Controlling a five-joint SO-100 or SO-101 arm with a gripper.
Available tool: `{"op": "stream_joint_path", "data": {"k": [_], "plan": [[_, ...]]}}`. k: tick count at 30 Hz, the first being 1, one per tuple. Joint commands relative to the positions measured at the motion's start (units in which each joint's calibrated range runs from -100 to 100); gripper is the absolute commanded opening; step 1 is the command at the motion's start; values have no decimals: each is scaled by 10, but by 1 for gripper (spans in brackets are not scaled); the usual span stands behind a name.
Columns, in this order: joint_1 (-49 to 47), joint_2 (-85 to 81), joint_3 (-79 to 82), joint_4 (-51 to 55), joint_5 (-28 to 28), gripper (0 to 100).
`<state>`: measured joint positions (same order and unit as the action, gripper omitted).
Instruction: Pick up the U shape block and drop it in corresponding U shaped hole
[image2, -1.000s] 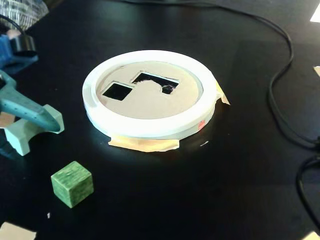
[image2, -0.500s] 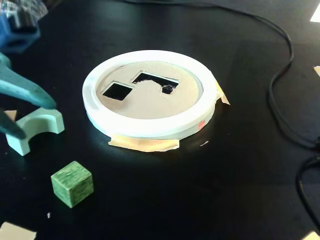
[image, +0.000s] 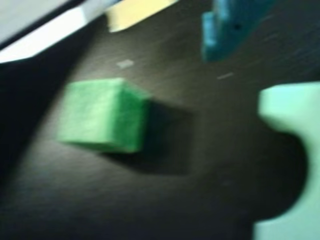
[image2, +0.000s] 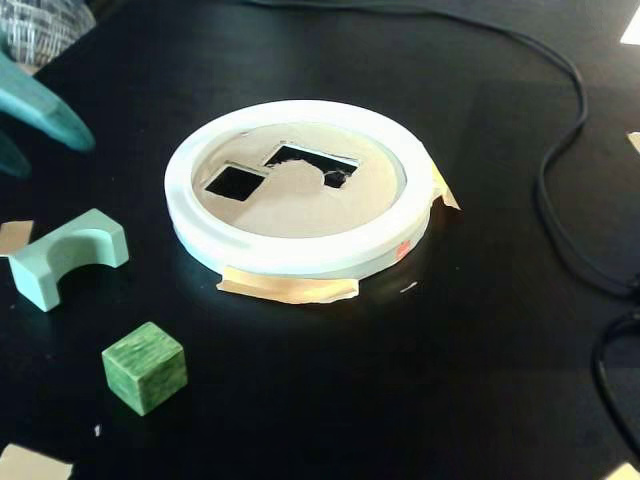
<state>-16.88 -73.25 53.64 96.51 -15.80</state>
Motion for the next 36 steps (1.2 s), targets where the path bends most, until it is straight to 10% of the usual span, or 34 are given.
{"op": "stream_joint_path", "data": {"k": [1, 11, 36], "plan": [[-96, 115, -185, 35, -69, 95], [-284, 121, -63, 35, -204, 95], [-286, 134, 197, -145, -206, 95]]}}
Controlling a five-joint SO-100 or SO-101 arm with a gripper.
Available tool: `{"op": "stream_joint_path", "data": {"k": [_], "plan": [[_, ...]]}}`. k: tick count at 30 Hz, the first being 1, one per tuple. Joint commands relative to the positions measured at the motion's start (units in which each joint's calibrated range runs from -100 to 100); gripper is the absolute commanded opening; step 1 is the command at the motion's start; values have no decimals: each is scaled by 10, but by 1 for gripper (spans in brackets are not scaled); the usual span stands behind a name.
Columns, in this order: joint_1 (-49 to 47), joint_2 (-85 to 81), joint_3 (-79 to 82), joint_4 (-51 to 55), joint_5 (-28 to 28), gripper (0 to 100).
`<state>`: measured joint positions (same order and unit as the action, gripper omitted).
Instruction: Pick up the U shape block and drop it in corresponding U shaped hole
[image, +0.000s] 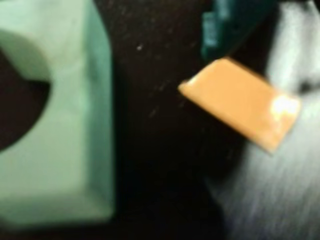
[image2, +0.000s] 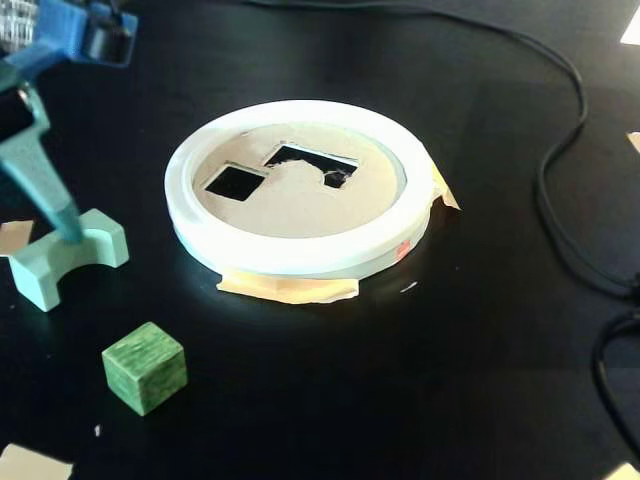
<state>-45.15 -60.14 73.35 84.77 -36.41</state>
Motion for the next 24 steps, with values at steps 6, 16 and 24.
{"op": "stream_joint_path", "data": {"k": [6, 16, 24], "plan": [[-3, 48, 11, -76, 0, 95], [-3, 184, 11, -172, 0, 95], [-3, 225, 10, -196, 0, 81]]}}
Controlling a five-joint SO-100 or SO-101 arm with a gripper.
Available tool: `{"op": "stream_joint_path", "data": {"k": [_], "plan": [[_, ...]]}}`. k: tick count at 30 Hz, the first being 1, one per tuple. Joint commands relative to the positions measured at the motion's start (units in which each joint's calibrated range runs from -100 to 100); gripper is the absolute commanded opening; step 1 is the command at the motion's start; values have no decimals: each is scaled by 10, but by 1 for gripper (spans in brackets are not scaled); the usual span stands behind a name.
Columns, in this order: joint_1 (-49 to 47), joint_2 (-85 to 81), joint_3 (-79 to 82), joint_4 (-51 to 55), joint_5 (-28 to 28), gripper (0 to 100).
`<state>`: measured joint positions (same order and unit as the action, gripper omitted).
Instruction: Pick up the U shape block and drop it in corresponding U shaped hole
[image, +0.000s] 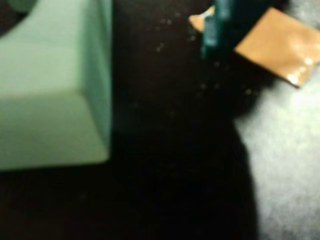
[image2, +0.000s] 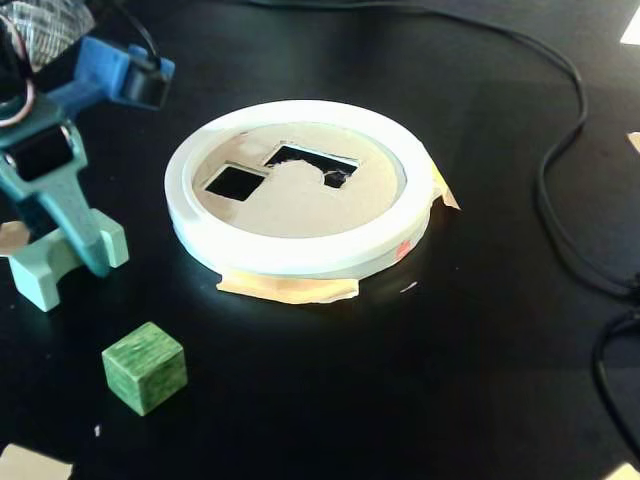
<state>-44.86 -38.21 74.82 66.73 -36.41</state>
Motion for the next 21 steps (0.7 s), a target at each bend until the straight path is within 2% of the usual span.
{"op": "stream_joint_path", "data": {"k": [1, 8, 11, 17, 21], "plan": [[-6, 5, -6, -16, 0, 76], [-5, -4, -12, -16, 0, 32], [-5, -4, -12, -16, 0, 24], [-2, -4, -12, -16, 0, 19], [0, -4, -12, -16, 0, 9]]}}
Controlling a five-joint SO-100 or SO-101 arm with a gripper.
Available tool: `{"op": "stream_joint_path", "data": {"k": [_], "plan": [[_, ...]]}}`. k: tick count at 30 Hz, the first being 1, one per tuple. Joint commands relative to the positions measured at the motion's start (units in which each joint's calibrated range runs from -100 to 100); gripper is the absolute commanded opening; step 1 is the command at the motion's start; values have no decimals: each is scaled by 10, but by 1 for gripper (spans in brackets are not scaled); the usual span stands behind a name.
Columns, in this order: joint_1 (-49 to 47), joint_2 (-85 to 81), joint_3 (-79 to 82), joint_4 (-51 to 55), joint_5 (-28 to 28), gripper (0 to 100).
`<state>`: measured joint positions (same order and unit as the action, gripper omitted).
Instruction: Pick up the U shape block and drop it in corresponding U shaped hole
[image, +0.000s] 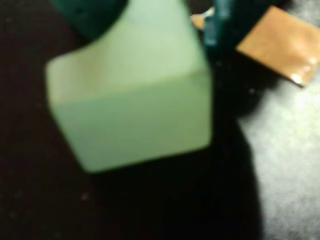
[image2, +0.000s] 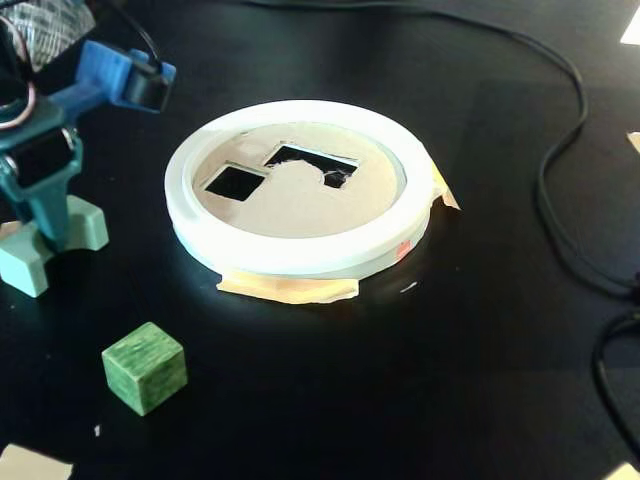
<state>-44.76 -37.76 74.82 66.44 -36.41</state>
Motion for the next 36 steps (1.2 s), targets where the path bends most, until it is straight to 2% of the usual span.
{"op": "stream_joint_path", "data": {"k": [1, 3, 18, 21, 27, 34, 36], "plan": [[-1, -9, -12, -13, 0, 7], [-3, -9, -12, -13, 0, 5], [-6, -12, -82, 8, 0, 5], [-6, -12, -135, 54, 0, 5], [-7, -6, -345, 214, 0, 5], [-6, 4, -489, 215, -7, 5], [7, 29, -519, 201, -24, 5]]}}
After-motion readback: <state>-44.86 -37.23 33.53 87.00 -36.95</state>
